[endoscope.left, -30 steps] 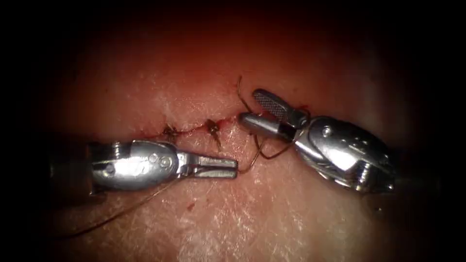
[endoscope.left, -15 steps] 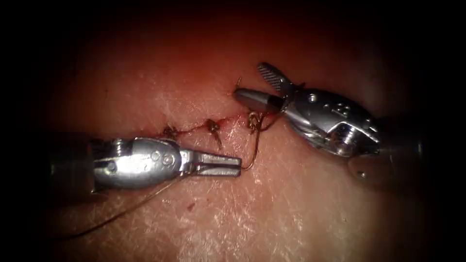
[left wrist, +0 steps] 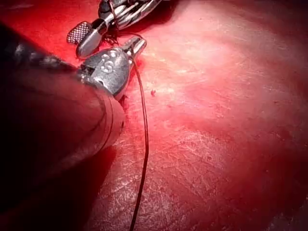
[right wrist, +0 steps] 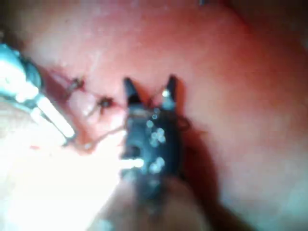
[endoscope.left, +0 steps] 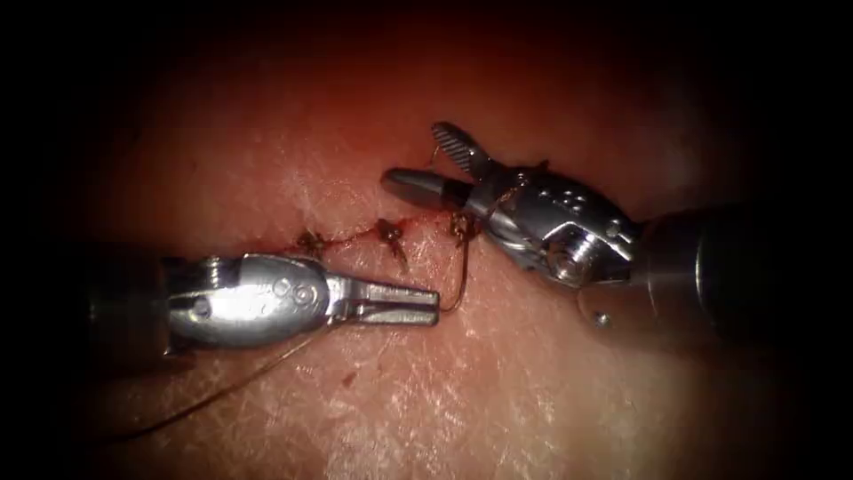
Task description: Wound Closure
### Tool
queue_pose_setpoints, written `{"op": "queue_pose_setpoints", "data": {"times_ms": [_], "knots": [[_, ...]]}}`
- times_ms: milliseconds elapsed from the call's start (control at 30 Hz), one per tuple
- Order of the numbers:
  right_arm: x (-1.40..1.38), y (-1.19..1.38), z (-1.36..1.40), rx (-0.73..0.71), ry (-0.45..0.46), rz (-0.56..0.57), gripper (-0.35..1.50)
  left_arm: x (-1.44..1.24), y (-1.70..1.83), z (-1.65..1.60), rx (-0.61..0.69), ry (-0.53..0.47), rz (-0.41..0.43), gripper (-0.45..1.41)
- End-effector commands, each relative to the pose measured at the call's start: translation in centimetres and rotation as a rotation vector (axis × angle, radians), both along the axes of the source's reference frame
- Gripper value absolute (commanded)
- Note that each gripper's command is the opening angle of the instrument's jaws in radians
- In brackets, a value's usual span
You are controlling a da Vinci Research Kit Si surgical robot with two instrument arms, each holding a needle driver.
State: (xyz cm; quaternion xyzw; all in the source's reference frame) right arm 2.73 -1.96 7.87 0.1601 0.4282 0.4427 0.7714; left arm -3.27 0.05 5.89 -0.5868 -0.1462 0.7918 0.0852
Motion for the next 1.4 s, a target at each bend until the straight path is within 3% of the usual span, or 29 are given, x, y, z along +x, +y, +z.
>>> {"op": "queue_pose_setpoints", "data": {"times_ms": [33, 100, 200, 267, 433, 467, 500, 533, 567, 900, 1133, 1400], "knots": [[0.09, -0.08, 0.07, 0.014, 0.001, -0.013, 0.94, -0.06, -0.03, 0.06, 0.001, 0.001, 0.002, -0.45], [0.09, -0.13, 0.1, 0.047, 0.003, -0.035, 0.74, -0.06, -0.05, 0.05, 0.001, 0.001, 0.003, -0.45], [0.1, -0.16, 0.12, 0.07, 0.012, -0.051, 0.61, -0.06, -0.05, 0.04, 0.001, 0.0, 0.003, -0.45], [0.1, -0.16, 0.12, 0.076, 0.023, -0.062, 0.37, -0.05, -0.04, 0.04, 0.002, -0.001, 0.004, -0.45], [0.1, -0.15, 0.12, 0.07, 0.021, -0.059, 0.17, -0.03, -0.05, 0.03, 0.002, -0.002, 0.006, -0.45], [0.1, -0.15, 0.12, 0.07, 0.021, -0.059, 0.09, -0.03, -0.05, 0.03, 0.002, -0.002, 0.006, -0.45], [0.09, -0.14, 0.11, 0.073, 0.02, -0.049, -0.16, -0.02, -0.05, 0.03, 0.002, -0.002, 0.007, -0.45], [0.09, -0.14, 0.11, 0.073, 0.02, -0.049, -0.16, -0.02, -0.05, 0.03, 0.002, -0.002, 0.007, -0.45], [0.09, -0.13, 0.09, 0.07, 0.02, -0.053, -0.35, -0.02, -0.05, 0.03, 0.003, 0.0, 0.009, -0.45], [-0.12, -0.01, -0.12, -0.067, -0.001, -0.08, -0.35, 0.05, 0.01, 0.02, 0.003, 0.003, 0.005, -0.45], [-0.33, -0.04, -0.59, -0.177, 0.007, -0.067, -0.35, 0.4, 0.53, 0.05, 0.009, 0.046, -0.03, -0.45], [-0.42, -0.11, -0.71, -0.207, 0.016, -0.069, -0.35, 0.64, 1.13, 0.22, 0.018, 0.084, -0.067, -0.45]]}}
